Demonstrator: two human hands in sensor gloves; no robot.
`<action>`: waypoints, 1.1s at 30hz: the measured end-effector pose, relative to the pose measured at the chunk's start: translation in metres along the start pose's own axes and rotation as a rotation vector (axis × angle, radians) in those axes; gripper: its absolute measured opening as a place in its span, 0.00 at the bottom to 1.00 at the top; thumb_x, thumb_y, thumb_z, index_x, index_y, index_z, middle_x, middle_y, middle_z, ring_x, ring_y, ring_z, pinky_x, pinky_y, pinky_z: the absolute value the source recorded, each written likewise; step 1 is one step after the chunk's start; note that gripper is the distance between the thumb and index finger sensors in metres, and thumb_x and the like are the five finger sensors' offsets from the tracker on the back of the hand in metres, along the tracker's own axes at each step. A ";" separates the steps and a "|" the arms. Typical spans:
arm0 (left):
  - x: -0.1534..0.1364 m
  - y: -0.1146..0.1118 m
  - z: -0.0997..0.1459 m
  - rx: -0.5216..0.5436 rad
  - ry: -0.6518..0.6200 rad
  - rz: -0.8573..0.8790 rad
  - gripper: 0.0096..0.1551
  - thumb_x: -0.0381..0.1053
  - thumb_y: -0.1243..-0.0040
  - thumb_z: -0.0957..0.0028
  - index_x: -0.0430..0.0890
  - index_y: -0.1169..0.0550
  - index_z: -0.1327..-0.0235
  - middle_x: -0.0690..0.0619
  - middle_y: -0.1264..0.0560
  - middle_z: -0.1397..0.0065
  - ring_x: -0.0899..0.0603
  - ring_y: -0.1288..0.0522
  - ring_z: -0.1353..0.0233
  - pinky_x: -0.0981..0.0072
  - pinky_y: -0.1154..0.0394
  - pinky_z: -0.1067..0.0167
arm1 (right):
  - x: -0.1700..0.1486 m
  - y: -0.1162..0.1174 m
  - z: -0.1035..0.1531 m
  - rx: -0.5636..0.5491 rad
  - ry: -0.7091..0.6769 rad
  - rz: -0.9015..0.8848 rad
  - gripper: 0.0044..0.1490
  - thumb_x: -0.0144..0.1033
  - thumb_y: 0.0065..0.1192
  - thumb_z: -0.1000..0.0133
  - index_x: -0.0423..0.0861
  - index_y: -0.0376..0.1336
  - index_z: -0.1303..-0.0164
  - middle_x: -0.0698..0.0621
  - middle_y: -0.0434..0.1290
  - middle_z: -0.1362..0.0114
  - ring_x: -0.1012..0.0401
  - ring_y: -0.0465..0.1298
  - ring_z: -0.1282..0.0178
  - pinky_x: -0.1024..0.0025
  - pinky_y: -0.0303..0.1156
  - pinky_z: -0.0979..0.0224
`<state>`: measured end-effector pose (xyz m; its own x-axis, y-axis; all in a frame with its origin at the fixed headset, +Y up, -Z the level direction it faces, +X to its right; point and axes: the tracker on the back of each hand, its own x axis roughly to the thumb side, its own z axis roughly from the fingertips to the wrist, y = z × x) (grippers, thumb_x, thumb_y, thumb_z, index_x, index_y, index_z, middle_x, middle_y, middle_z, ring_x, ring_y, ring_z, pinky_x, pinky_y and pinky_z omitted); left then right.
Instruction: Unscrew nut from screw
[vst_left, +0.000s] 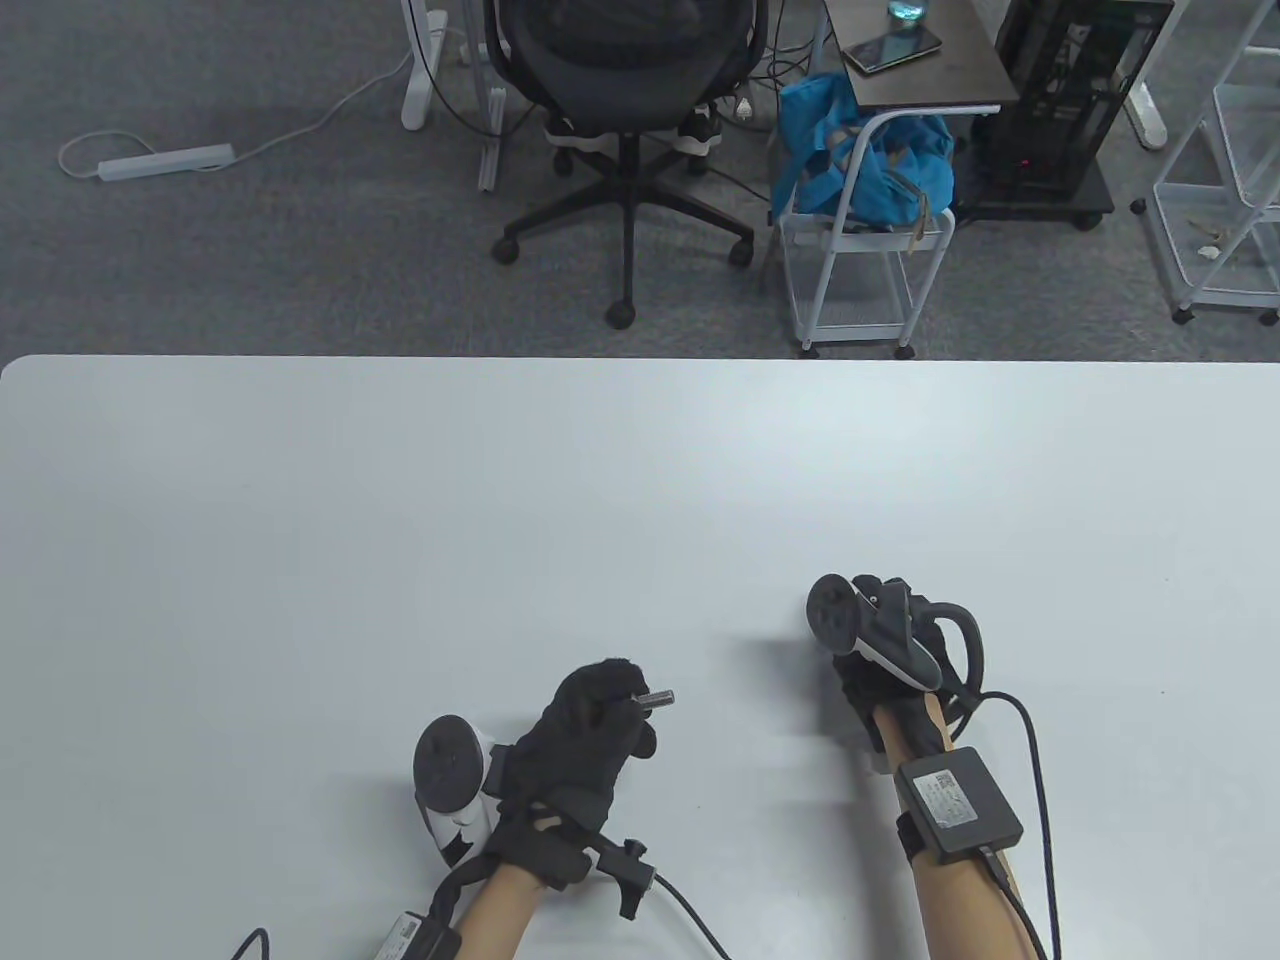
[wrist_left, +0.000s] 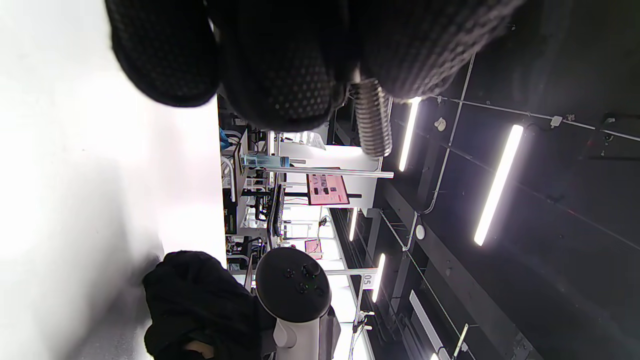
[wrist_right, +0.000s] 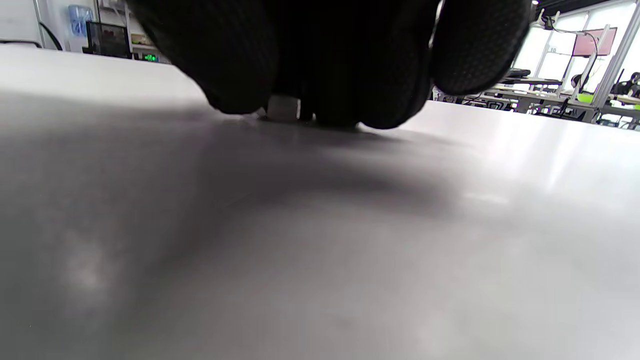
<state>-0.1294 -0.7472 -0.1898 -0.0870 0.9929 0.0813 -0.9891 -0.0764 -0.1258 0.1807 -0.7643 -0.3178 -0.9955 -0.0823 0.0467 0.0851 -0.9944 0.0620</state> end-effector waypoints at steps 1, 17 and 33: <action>0.000 0.000 0.000 0.000 0.001 0.000 0.27 0.53 0.34 0.47 0.51 0.25 0.34 0.44 0.22 0.37 0.46 0.16 0.53 0.42 0.21 0.43 | 0.001 -0.001 0.002 0.002 -0.006 -0.001 0.33 0.43 0.67 0.44 0.45 0.68 0.29 0.45 0.76 0.34 0.44 0.76 0.38 0.39 0.71 0.32; 0.001 0.004 -0.002 0.031 -0.004 0.007 0.26 0.52 0.34 0.46 0.52 0.25 0.33 0.43 0.23 0.35 0.45 0.17 0.52 0.41 0.21 0.43 | 0.045 -0.098 0.140 -0.312 -0.230 -0.362 0.54 0.53 0.60 0.41 0.38 0.46 0.12 0.35 0.56 0.14 0.35 0.60 0.18 0.31 0.59 0.26; 0.044 0.003 -0.040 0.033 -0.038 -0.818 0.26 0.49 0.32 0.47 0.47 0.21 0.35 0.38 0.20 0.37 0.41 0.16 0.54 0.37 0.22 0.44 | 0.048 -0.044 0.164 -0.267 -0.259 -0.392 0.55 0.56 0.58 0.41 0.39 0.43 0.12 0.35 0.45 0.11 0.34 0.50 0.15 0.29 0.52 0.24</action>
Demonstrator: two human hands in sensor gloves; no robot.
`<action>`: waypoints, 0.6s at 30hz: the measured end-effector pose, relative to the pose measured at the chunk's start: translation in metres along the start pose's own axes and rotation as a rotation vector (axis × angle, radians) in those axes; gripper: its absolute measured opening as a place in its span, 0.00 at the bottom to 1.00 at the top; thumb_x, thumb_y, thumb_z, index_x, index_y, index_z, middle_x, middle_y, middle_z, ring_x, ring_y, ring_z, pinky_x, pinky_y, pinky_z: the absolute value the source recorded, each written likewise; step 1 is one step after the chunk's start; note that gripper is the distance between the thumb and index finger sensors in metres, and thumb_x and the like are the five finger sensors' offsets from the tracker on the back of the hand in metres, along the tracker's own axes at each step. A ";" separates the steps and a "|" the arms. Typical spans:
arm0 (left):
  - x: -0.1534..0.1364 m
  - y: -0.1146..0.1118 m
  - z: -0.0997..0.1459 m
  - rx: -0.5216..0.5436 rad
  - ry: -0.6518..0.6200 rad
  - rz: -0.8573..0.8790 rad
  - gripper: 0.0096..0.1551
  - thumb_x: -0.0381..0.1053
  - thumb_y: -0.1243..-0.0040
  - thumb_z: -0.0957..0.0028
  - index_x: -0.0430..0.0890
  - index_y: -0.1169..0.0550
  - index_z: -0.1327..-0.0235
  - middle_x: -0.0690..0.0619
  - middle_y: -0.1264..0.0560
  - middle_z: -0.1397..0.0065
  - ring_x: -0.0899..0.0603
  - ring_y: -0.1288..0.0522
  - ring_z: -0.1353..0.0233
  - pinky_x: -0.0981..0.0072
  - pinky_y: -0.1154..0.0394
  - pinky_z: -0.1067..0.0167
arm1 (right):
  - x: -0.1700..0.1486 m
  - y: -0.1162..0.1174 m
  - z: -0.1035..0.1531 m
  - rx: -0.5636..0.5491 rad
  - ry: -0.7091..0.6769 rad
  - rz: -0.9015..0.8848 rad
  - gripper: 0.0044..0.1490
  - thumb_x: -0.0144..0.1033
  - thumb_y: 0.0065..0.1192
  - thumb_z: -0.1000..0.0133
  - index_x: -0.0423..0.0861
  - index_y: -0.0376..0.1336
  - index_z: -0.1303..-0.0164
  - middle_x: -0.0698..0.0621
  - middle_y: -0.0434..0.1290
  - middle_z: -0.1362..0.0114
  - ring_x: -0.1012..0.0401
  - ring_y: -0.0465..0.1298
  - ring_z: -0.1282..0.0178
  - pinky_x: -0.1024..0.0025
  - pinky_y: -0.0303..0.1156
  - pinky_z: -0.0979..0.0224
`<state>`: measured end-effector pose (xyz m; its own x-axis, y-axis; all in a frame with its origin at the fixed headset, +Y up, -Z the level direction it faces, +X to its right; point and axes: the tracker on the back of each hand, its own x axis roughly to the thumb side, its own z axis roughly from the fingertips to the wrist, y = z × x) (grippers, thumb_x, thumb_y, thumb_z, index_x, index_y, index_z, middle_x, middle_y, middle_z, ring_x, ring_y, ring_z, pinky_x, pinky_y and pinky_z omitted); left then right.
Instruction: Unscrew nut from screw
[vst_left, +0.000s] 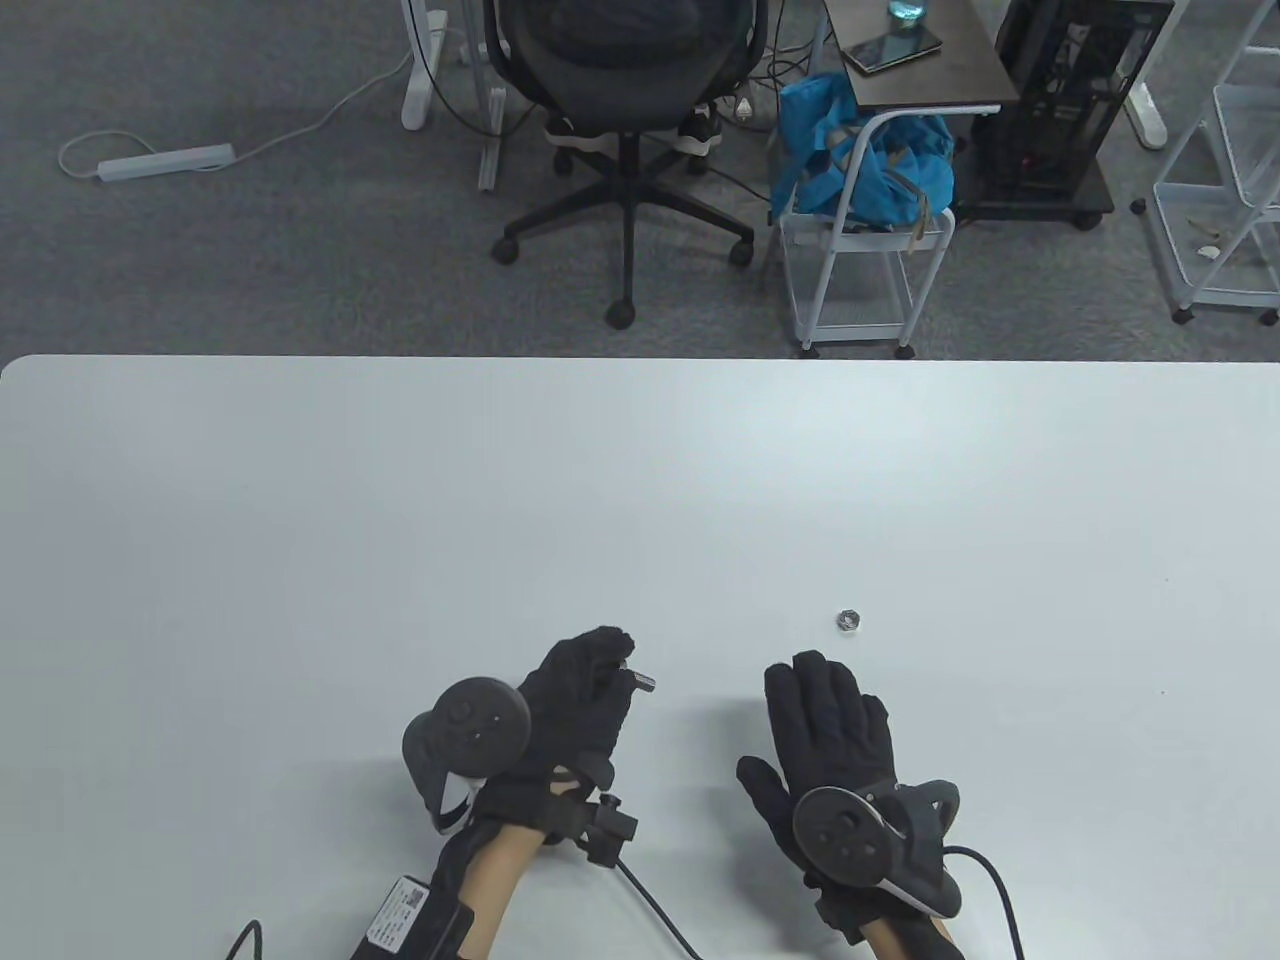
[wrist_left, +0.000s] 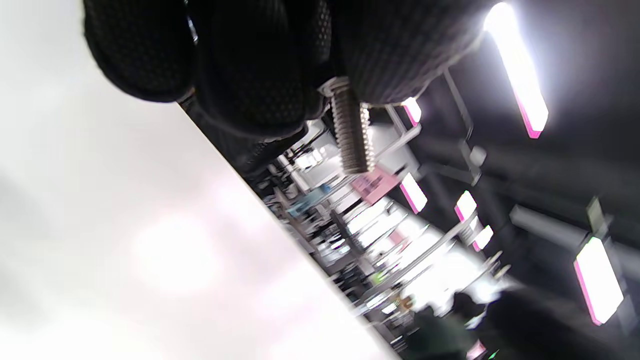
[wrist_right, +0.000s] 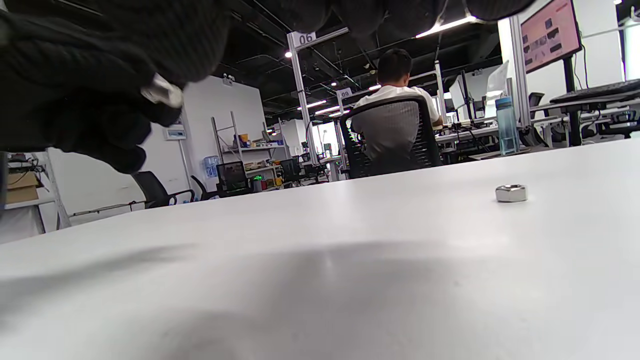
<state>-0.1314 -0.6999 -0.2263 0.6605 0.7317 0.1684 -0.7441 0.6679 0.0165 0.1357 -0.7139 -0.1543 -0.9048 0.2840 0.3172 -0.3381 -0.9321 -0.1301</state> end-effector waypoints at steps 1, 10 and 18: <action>0.003 0.000 -0.007 -0.015 0.001 -0.059 0.26 0.49 0.32 0.47 0.47 0.21 0.35 0.38 0.21 0.37 0.41 0.16 0.53 0.36 0.23 0.43 | 0.000 -0.001 0.000 -0.006 -0.003 -0.008 0.55 0.56 0.57 0.41 0.39 0.43 0.12 0.35 0.45 0.11 0.34 0.51 0.15 0.29 0.52 0.25; 0.001 -0.033 -0.087 -0.133 0.151 -0.420 0.22 0.48 0.30 0.48 0.50 0.16 0.39 0.39 0.19 0.37 0.40 0.16 0.52 0.36 0.23 0.41 | -0.009 -0.004 0.002 -0.007 0.029 -0.073 0.55 0.55 0.57 0.41 0.39 0.43 0.12 0.35 0.47 0.12 0.34 0.52 0.16 0.29 0.52 0.25; -0.021 -0.069 -0.110 -0.210 0.303 -0.589 0.21 0.50 0.30 0.49 0.53 0.15 0.42 0.41 0.19 0.37 0.42 0.16 0.51 0.38 0.23 0.40 | -0.012 -0.003 0.002 0.012 0.050 -0.126 0.57 0.56 0.57 0.40 0.38 0.40 0.12 0.34 0.46 0.12 0.34 0.51 0.16 0.29 0.52 0.25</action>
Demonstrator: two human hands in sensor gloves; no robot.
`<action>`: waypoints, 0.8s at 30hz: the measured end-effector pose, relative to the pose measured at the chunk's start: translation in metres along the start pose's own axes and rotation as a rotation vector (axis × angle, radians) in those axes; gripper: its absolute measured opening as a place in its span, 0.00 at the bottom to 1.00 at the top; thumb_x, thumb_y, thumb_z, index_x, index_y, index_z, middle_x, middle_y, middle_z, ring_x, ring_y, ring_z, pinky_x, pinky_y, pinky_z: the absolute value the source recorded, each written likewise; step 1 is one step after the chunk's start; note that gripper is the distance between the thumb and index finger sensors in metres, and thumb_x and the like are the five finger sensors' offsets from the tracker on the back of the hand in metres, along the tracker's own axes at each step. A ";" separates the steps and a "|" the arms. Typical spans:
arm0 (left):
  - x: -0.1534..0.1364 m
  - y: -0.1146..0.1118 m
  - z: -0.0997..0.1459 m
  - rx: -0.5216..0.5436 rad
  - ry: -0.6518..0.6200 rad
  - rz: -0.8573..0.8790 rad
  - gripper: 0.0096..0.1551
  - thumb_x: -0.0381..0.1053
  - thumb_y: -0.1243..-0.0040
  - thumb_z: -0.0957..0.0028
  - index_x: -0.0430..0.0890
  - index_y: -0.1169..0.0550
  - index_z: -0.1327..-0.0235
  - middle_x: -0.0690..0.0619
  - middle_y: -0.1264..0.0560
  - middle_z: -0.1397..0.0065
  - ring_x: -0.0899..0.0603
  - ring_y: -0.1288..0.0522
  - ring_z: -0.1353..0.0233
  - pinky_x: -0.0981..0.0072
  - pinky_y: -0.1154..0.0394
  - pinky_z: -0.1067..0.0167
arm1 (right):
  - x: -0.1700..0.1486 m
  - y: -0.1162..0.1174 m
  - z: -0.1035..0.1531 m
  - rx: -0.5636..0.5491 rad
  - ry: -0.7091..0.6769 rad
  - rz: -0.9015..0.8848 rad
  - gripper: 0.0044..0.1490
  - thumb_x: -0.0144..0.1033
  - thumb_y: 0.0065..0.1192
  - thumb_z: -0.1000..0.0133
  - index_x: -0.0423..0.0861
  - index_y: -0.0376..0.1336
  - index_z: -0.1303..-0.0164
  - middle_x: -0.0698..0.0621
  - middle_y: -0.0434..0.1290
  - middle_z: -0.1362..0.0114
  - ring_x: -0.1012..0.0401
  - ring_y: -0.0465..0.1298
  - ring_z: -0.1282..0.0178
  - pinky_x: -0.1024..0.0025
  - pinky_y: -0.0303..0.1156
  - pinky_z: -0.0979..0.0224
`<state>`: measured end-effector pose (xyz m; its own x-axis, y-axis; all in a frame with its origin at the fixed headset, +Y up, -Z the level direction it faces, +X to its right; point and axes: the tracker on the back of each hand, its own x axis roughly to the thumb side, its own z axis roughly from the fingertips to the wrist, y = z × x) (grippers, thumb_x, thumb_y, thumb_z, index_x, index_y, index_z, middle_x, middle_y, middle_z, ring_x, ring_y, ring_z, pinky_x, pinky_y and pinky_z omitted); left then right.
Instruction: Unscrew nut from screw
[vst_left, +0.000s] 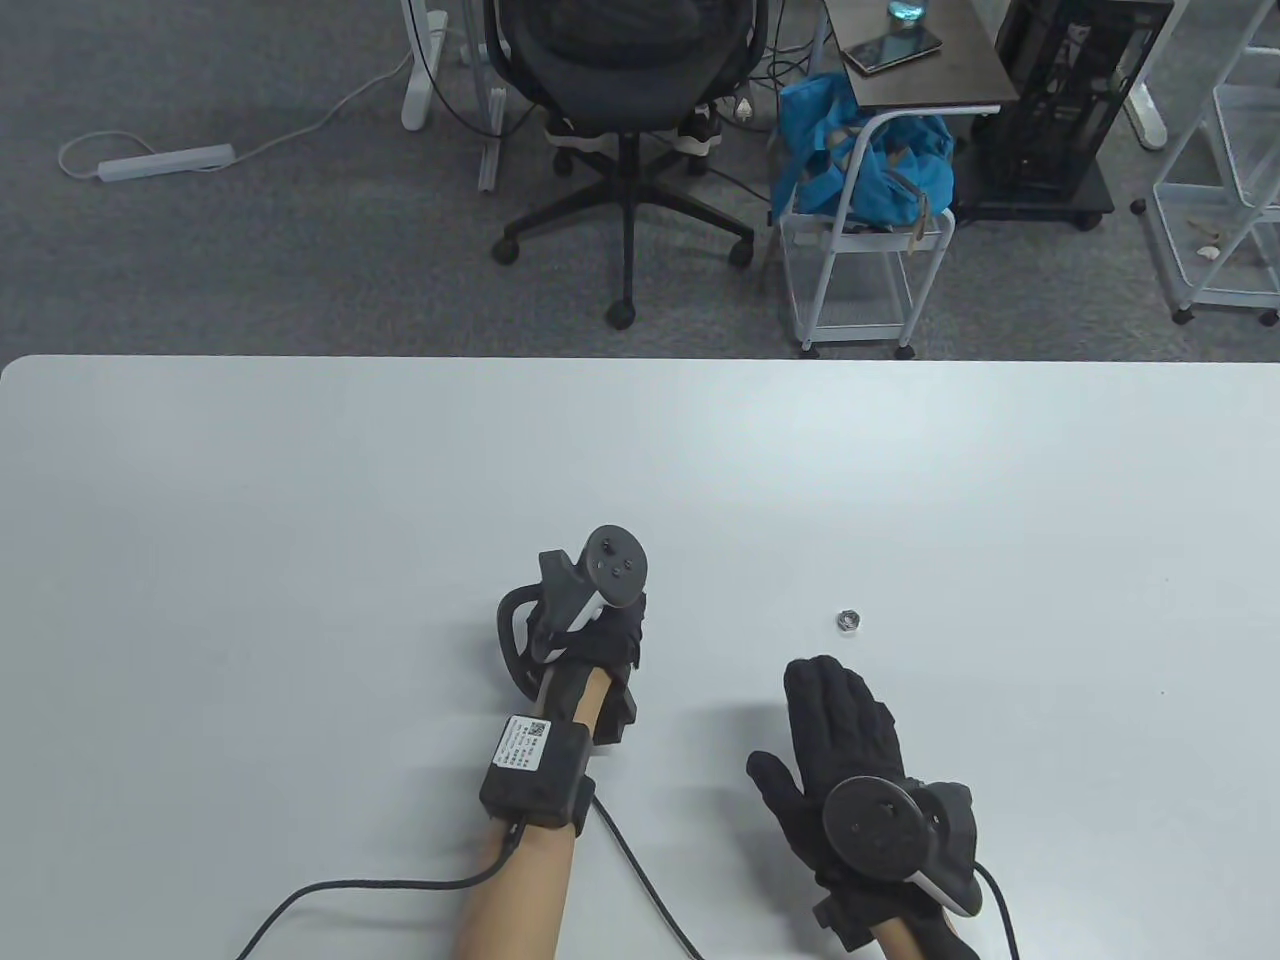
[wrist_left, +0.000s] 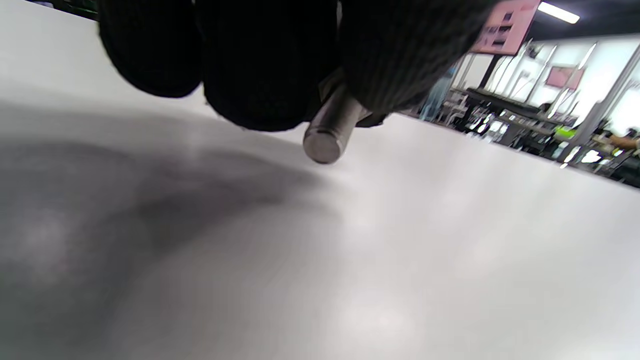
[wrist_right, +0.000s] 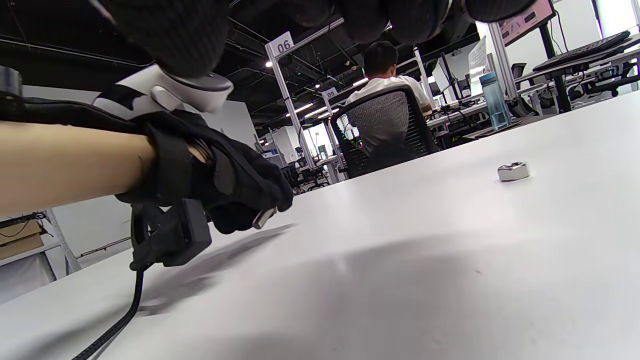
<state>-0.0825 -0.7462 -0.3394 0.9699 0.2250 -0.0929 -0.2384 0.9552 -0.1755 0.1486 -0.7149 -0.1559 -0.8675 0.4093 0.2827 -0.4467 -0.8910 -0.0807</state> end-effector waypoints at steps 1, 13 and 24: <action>0.001 -0.001 -0.001 -0.005 0.014 -0.020 0.21 0.50 0.30 0.49 0.53 0.15 0.42 0.41 0.19 0.37 0.43 0.16 0.52 0.39 0.23 0.40 | 0.000 0.000 0.000 0.002 0.000 0.002 0.57 0.56 0.57 0.40 0.38 0.40 0.12 0.34 0.46 0.12 0.34 0.51 0.16 0.29 0.52 0.25; 0.004 -0.006 0.000 -0.018 0.066 -0.109 0.28 0.57 0.34 0.49 0.54 0.20 0.34 0.43 0.21 0.32 0.41 0.17 0.46 0.38 0.25 0.38 | -0.003 0.002 -0.001 0.012 0.014 -0.016 0.58 0.56 0.57 0.40 0.38 0.38 0.12 0.35 0.46 0.12 0.34 0.52 0.16 0.29 0.53 0.25; 0.010 0.040 0.091 0.180 -0.270 0.062 0.47 0.60 0.40 0.47 0.53 0.42 0.14 0.41 0.47 0.12 0.30 0.40 0.18 0.29 0.38 0.29 | -0.006 -0.001 -0.003 0.040 0.020 -0.002 0.62 0.60 0.58 0.42 0.43 0.34 0.11 0.38 0.40 0.10 0.33 0.47 0.14 0.28 0.50 0.24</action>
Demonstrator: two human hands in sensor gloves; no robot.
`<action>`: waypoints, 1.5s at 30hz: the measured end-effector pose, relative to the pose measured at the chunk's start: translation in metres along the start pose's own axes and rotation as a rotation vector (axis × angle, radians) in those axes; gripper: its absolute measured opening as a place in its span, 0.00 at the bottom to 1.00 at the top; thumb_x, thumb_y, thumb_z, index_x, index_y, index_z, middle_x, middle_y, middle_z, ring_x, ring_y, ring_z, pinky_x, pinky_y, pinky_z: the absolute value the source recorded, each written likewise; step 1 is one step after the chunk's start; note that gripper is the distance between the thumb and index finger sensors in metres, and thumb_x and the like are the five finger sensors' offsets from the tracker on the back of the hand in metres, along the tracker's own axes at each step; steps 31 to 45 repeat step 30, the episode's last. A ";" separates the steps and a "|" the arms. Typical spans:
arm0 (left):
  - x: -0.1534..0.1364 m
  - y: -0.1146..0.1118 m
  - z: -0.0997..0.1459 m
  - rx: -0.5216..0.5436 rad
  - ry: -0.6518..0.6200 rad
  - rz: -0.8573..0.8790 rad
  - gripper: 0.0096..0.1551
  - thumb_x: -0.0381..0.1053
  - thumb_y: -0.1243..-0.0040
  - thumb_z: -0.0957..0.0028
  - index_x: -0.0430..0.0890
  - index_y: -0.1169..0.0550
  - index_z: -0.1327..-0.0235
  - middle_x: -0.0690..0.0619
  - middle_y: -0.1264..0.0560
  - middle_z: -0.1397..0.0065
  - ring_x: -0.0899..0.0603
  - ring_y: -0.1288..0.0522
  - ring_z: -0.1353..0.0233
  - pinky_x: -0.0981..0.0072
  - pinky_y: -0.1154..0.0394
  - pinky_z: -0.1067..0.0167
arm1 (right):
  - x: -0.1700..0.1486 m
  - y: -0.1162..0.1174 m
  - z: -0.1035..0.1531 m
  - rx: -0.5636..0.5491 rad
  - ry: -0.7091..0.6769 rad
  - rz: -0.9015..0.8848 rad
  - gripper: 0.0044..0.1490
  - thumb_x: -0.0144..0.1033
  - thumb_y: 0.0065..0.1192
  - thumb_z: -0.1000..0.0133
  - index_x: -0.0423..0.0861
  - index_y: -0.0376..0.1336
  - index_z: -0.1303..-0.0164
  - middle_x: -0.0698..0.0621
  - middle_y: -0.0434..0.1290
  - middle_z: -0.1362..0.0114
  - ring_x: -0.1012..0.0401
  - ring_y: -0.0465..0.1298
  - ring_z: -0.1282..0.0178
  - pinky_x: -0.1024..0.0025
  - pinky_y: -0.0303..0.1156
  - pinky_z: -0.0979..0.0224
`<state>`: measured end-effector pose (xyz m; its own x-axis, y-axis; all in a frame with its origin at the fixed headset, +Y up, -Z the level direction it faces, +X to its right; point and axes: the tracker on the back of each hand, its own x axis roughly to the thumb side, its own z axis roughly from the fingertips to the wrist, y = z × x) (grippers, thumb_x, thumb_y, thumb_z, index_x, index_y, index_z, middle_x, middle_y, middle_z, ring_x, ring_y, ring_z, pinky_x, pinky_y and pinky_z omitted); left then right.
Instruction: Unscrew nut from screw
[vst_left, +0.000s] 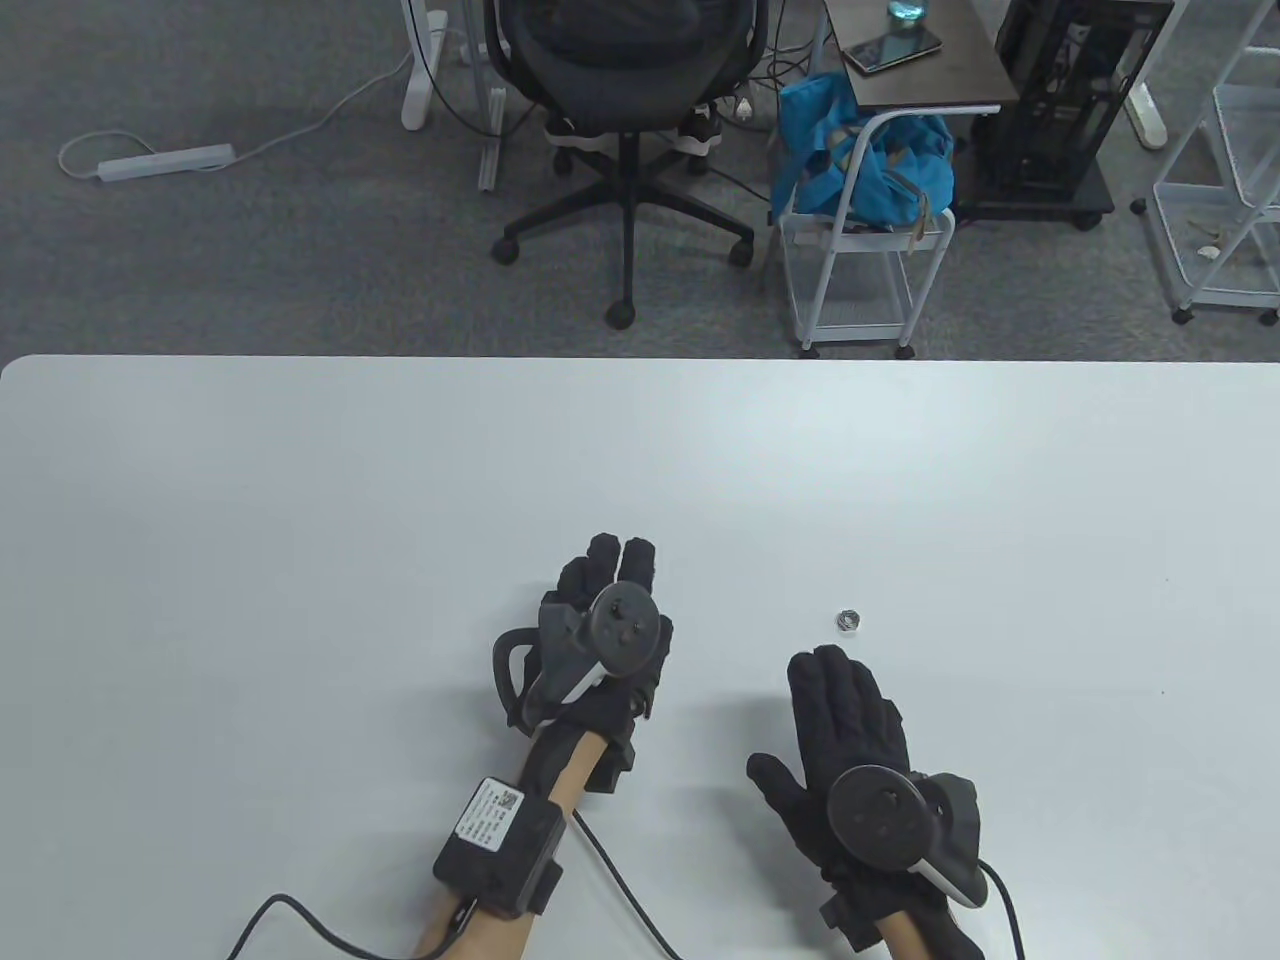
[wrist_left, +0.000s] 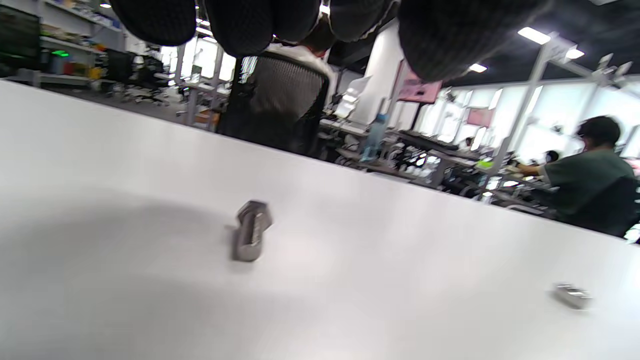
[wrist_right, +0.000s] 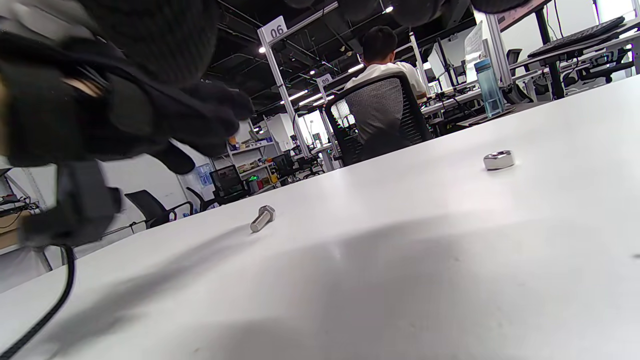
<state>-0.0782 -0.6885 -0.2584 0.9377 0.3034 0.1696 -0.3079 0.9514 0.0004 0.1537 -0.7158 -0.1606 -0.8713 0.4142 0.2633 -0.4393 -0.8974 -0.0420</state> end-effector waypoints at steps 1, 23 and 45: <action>0.005 0.005 0.014 0.015 -0.044 0.011 0.47 0.61 0.40 0.47 0.54 0.43 0.14 0.41 0.48 0.11 0.30 0.42 0.17 0.28 0.39 0.29 | -0.001 -0.001 0.000 0.005 0.000 -0.001 0.62 0.61 0.58 0.42 0.43 0.34 0.11 0.38 0.43 0.10 0.34 0.49 0.15 0.28 0.51 0.25; 0.011 -0.013 0.089 0.025 -0.232 0.160 0.51 0.64 0.39 0.48 0.53 0.46 0.13 0.40 0.50 0.10 0.30 0.48 0.14 0.28 0.44 0.26 | -0.010 0.003 0.000 -0.015 0.009 -0.031 0.62 0.63 0.55 0.42 0.42 0.34 0.11 0.37 0.38 0.10 0.34 0.44 0.14 0.27 0.49 0.24; 0.012 -0.019 0.082 0.011 -0.223 0.165 0.51 0.64 0.40 0.47 0.53 0.46 0.13 0.40 0.49 0.11 0.30 0.48 0.14 0.28 0.43 0.26 | -0.008 -0.002 0.002 -0.064 -0.005 -0.059 0.60 0.62 0.56 0.42 0.42 0.37 0.11 0.37 0.43 0.10 0.35 0.47 0.14 0.28 0.50 0.24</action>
